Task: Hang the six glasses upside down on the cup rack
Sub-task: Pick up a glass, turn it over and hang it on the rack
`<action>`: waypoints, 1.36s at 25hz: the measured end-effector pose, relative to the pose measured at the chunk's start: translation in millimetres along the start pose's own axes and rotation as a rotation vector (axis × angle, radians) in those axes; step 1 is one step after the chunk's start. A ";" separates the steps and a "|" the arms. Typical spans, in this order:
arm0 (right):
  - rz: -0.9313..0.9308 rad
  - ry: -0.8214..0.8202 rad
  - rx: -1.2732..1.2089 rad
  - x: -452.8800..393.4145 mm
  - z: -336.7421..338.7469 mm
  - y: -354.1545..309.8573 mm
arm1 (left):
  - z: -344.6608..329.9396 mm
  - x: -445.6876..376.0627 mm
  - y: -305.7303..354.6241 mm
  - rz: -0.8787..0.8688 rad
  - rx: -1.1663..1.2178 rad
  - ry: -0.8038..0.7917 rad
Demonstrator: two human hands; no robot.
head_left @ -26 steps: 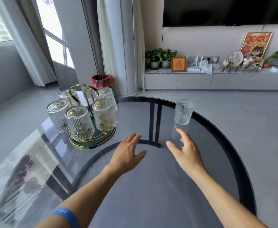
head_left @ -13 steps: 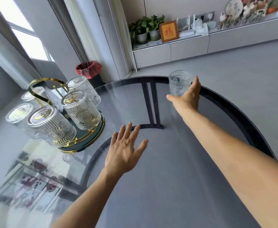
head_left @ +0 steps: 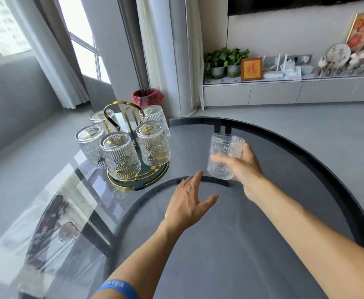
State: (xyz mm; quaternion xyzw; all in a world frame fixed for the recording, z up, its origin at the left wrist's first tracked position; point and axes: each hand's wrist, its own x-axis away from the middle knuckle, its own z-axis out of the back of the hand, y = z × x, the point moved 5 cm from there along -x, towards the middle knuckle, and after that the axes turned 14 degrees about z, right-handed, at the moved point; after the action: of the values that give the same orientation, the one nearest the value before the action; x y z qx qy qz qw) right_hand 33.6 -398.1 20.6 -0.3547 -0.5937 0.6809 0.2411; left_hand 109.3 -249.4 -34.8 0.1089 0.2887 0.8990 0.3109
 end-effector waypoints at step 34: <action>0.728 -0.598 1.008 -6.0 -235.8 -143.1 | 332.8 -128.2 -41.2 0.196 0.403 0.327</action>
State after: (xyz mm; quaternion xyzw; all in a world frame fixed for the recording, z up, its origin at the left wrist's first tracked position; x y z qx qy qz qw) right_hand 205.6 -226.8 151.6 -0.1728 -0.0888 0.9801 -0.0416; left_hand 355.1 -152.6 208.4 0.0494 0.4961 0.8549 0.1439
